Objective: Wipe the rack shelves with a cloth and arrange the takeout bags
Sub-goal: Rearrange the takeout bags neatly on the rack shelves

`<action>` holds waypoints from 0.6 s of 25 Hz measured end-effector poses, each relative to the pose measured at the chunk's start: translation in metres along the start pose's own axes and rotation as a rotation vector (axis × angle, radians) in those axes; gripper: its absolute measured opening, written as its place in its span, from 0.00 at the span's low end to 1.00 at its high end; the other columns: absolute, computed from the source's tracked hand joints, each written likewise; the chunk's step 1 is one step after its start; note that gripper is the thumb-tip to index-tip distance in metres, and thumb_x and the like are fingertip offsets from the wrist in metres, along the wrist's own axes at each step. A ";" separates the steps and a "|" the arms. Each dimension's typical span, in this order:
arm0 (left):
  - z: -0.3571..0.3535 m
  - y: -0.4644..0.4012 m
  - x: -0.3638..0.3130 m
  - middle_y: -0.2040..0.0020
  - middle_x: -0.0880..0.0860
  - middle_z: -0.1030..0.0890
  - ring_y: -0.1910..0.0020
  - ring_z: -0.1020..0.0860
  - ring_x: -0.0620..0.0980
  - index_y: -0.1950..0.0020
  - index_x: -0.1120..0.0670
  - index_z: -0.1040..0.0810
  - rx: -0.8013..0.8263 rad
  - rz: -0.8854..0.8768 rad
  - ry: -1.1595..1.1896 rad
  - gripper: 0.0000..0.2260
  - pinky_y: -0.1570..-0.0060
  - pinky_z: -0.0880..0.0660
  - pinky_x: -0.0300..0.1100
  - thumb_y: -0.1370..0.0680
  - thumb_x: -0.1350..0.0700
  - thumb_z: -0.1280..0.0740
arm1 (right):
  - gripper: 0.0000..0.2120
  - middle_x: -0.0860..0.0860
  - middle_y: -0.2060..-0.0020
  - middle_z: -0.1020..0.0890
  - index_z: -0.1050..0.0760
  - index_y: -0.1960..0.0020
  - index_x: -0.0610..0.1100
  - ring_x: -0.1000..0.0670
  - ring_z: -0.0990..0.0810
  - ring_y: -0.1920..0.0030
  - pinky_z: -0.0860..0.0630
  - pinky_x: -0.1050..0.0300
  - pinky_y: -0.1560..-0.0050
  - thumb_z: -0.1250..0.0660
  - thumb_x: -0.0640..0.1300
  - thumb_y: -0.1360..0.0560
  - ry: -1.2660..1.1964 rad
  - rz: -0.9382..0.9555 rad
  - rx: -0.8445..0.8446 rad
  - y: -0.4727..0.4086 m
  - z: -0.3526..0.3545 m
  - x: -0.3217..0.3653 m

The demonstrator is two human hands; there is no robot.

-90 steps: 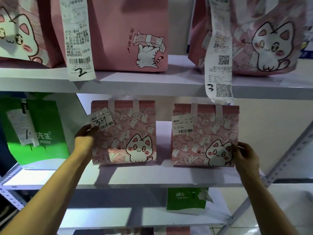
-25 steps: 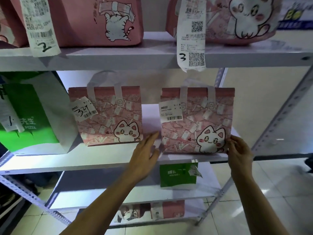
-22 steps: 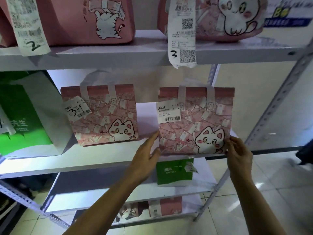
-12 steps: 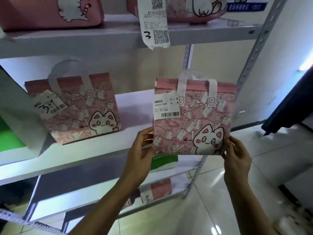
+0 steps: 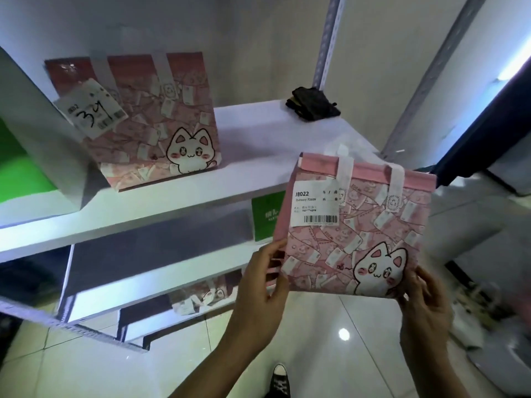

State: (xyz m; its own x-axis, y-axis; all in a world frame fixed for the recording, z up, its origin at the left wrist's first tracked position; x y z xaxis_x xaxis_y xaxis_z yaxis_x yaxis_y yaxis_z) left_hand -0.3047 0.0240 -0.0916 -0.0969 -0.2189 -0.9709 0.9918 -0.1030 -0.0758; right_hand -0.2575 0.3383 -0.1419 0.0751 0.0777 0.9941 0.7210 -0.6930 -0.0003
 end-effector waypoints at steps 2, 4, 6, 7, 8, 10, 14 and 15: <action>0.003 0.025 0.030 0.36 0.36 0.24 0.37 0.24 0.37 0.32 0.33 0.32 -0.006 0.061 0.034 0.20 0.45 0.22 0.33 0.19 0.53 0.34 | 0.07 0.52 0.54 0.14 0.18 0.46 0.53 0.54 0.15 0.55 0.17 0.60 0.56 0.35 0.48 0.20 0.019 -0.052 0.012 0.024 0.010 -0.026; 0.007 0.049 0.063 0.36 0.37 0.23 0.38 0.24 0.38 0.32 0.34 0.31 -0.018 0.113 0.068 0.20 0.43 0.24 0.32 0.19 0.53 0.33 | 0.08 0.53 0.57 0.13 0.17 0.48 0.53 0.57 0.15 0.57 0.17 0.62 0.58 0.35 0.47 0.21 0.050 -0.118 0.011 0.045 0.015 -0.059; 0.015 0.071 0.093 0.38 0.39 0.22 0.39 0.23 0.40 0.33 0.35 0.29 -0.054 0.170 0.049 0.21 0.43 0.24 0.32 0.20 0.56 0.32 | 0.08 0.53 0.59 0.13 0.17 0.50 0.51 0.58 0.16 0.59 0.18 0.63 0.61 0.32 0.51 0.25 0.098 -0.176 0.021 0.062 0.019 -0.092; 0.019 0.080 0.109 0.39 0.41 0.21 0.40 0.22 0.41 0.34 0.36 0.28 -0.075 0.201 0.031 0.21 0.44 0.24 0.32 0.21 0.58 0.31 | 0.12 0.53 0.60 0.13 0.17 0.50 0.50 0.57 0.16 0.60 0.18 0.63 0.62 0.30 0.55 0.29 0.134 -0.194 0.022 0.068 0.019 -0.109; 0.023 0.089 0.125 0.40 0.43 0.20 0.41 0.21 0.42 0.34 0.39 0.27 -0.097 0.239 0.017 0.21 0.45 0.24 0.32 0.22 0.59 0.30 | 0.15 0.52 0.61 0.13 0.16 0.50 0.51 0.57 0.16 0.60 0.18 0.62 0.61 0.29 0.57 0.32 0.178 -0.212 0.027 0.074 0.018 -0.125; 0.031 0.104 0.152 0.42 0.47 0.19 0.43 0.20 0.42 0.35 0.43 0.25 -0.138 0.312 0.002 0.21 0.47 0.24 0.30 0.24 0.62 0.29 | 0.09 0.51 0.60 0.13 0.16 0.52 0.55 0.57 0.16 0.61 0.18 0.63 0.60 0.29 0.55 0.30 0.219 -0.235 0.054 0.083 0.009 -0.149; 0.056 0.121 0.200 0.46 0.49 0.17 0.46 0.19 0.42 0.37 0.45 0.23 -0.271 0.406 -0.008 0.22 0.50 0.23 0.30 0.25 0.68 0.31 | 0.14 0.50 0.58 0.13 0.16 0.53 0.58 0.59 0.16 0.60 0.20 0.68 0.61 0.31 0.40 0.21 0.345 -0.237 0.188 0.084 -0.033 -0.198; 0.064 0.122 0.209 0.47 0.48 0.17 0.47 0.19 0.43 0.38 0.45 0.23 -0.309 0.418 -0.009 0.23 0.50 0.23 0.30 0.25 0.69 0.32 | 0.15 0.49 0.58 0.13 0.16 0.53 0.59 0.57 0.15 0.60 0.19 0.66 0.61 0.32 0.38 0.21 0.350 -0.240 0.225 0.084 -0.048 -0.208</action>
State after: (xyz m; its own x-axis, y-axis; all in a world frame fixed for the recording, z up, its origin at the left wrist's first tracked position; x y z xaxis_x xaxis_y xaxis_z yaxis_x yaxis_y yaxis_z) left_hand -0.2097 -0.0964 -0.2888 0.3136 -0.1881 -0.9307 0.9241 0.2859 0.2536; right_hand -0.2462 0.2295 -0.3432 -0.3200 -0.0560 0.9458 0.8235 -0.5100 0.2484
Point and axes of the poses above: each hand's wrist, its own y-axis away from the middle knuckle, its own z-axis out of the back of the hand, x = y × z, the point moved 9 cm from there along -y, towards the middle knuckle
